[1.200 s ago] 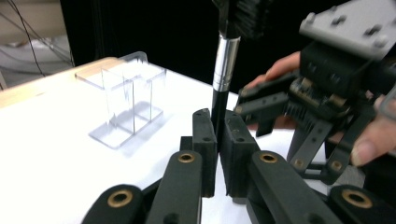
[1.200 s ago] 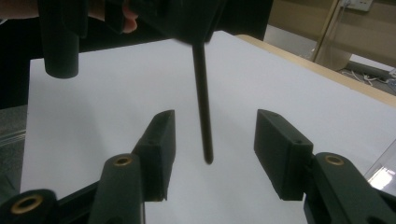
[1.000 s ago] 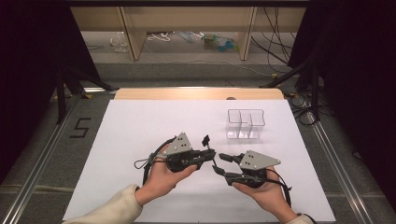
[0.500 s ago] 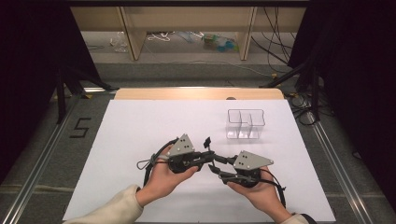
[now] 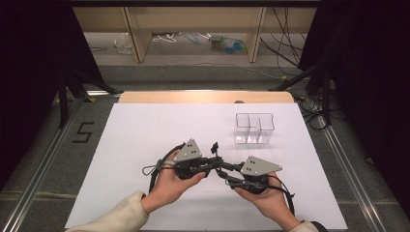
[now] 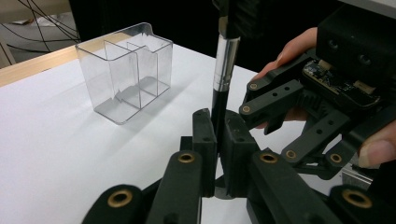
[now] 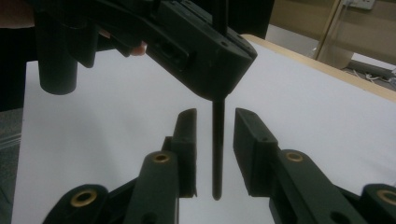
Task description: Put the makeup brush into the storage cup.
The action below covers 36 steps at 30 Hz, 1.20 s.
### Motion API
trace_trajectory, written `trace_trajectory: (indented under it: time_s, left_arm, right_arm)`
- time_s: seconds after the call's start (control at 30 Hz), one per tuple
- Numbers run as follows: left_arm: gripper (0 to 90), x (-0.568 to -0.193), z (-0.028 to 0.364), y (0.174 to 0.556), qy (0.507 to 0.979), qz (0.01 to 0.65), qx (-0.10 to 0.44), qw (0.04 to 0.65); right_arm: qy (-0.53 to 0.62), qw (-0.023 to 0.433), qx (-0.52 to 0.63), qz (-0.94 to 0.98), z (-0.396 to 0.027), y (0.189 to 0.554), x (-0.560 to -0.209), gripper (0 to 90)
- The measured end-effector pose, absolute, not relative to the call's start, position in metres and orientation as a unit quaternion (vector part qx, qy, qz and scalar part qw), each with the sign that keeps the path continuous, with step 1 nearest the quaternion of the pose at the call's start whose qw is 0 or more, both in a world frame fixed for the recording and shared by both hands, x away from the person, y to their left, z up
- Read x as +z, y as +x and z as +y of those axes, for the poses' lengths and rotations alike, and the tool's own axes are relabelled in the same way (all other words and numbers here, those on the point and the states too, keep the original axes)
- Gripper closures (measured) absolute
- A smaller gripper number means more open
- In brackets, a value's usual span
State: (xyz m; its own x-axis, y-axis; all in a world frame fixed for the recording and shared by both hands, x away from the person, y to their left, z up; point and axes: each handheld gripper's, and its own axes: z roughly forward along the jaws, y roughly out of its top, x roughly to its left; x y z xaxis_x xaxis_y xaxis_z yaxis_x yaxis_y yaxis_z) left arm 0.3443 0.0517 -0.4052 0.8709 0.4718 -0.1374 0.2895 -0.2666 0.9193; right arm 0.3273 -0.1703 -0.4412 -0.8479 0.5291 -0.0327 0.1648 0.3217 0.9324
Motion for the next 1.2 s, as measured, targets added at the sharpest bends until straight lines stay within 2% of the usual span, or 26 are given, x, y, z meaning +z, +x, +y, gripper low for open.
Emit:
trace_trajectory:
  time_s: [1.03, 1.13, 1.2]
  left_arm:
    - [84.8, -0.4087, 0.0497, 0.3445, 0.789, 0.247, 0.071, 0.558]
    - [83.1, -0.4085, 0.0499, 0.3448, 0.787, 0.236, 0.080, 0.564]
    - [78.4, -0.4083, 0.0502, 0.3448, 0.785, 0.234, 0.082, 0.568]
  right_arm:
    - [0.226, 0.166, 0.551, 0.786, -0.1694, 0.3283, -0.4432, 85.6]
    - [0.227, 0.161, 0.550, 0.787, -0.1710, 0.3286, -0.4421, 85.8]
    - [0.232, 0.162, 0.552, 0.784, -0.1718, 0.3291, -0.4422, 85.8]
